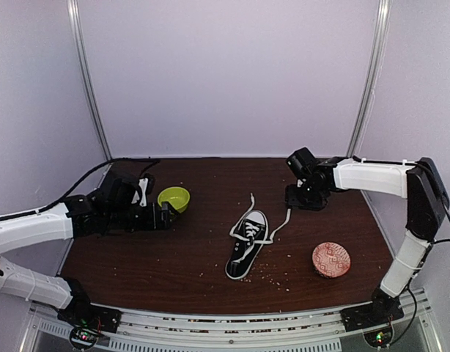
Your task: Tie the shoes
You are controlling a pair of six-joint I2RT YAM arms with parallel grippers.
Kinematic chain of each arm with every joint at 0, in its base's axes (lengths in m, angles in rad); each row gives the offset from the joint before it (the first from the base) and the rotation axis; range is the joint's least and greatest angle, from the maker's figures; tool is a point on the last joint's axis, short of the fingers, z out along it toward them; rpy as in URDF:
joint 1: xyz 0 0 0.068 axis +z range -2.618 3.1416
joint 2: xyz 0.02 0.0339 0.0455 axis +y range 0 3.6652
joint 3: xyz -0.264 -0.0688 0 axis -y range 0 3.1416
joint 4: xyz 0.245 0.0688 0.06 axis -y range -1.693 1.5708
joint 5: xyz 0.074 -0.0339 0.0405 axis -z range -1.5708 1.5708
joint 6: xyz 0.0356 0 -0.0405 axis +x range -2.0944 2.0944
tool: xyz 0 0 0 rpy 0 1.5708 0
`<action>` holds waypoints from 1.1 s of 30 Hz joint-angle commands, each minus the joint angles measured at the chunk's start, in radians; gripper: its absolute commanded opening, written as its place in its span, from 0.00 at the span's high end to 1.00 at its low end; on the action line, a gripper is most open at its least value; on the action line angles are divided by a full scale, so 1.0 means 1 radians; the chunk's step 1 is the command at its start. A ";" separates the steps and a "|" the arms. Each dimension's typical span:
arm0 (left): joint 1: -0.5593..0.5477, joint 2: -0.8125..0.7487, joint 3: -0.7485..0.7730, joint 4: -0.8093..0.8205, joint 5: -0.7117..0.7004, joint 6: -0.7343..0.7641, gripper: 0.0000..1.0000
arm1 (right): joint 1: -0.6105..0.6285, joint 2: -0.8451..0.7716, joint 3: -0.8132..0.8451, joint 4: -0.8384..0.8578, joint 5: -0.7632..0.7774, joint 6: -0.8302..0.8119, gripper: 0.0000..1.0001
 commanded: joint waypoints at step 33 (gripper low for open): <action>-0.328 0.352 0.185 0.083 0.129 0.013 0.05 | 0.063 0.223 0.003 0.070 -0.025 0.119 1.00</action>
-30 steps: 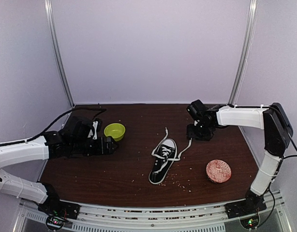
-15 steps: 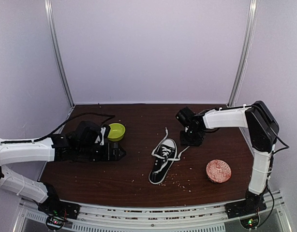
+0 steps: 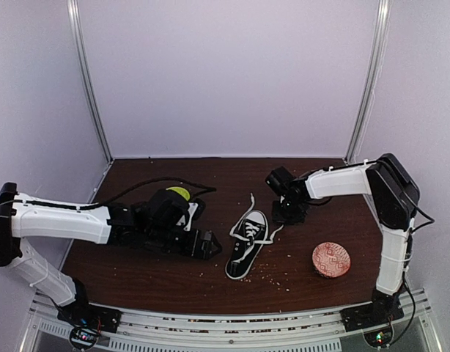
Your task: Tie the shoes
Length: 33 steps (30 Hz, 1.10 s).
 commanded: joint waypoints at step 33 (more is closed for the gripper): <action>-0.204 0.408 0.359 -0.107 0.025 0.084 1.00 | 0.208 -0.589 -0.552 0.214 -0.113 0.154 1.00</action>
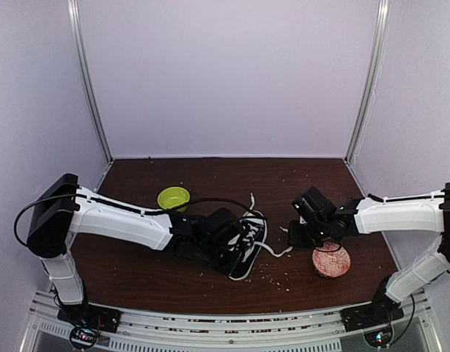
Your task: Tie the shoes
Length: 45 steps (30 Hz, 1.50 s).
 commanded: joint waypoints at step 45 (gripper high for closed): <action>0.148 0.050 0.019 0.186 0.015 -0.380 0.38 | 0.129 -0.297 -0.239 0.112 0.159 0.046 1.00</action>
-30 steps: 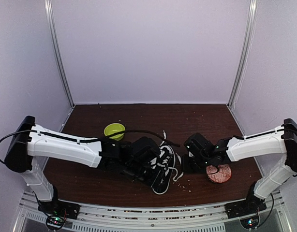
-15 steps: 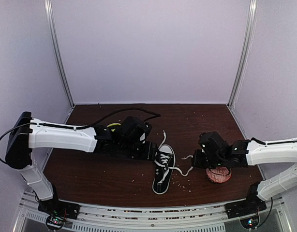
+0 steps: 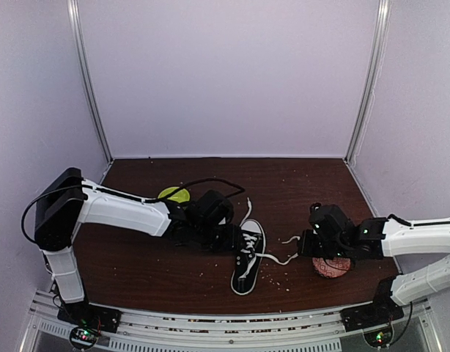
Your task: Tie the shoes
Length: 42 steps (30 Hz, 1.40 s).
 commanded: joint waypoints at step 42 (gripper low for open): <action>0.026 -0.021 -0.151 0.305 0.123 0.136 1.00 | -0.112 0.837 0.926 -0.317 0.011 -0.284 0.49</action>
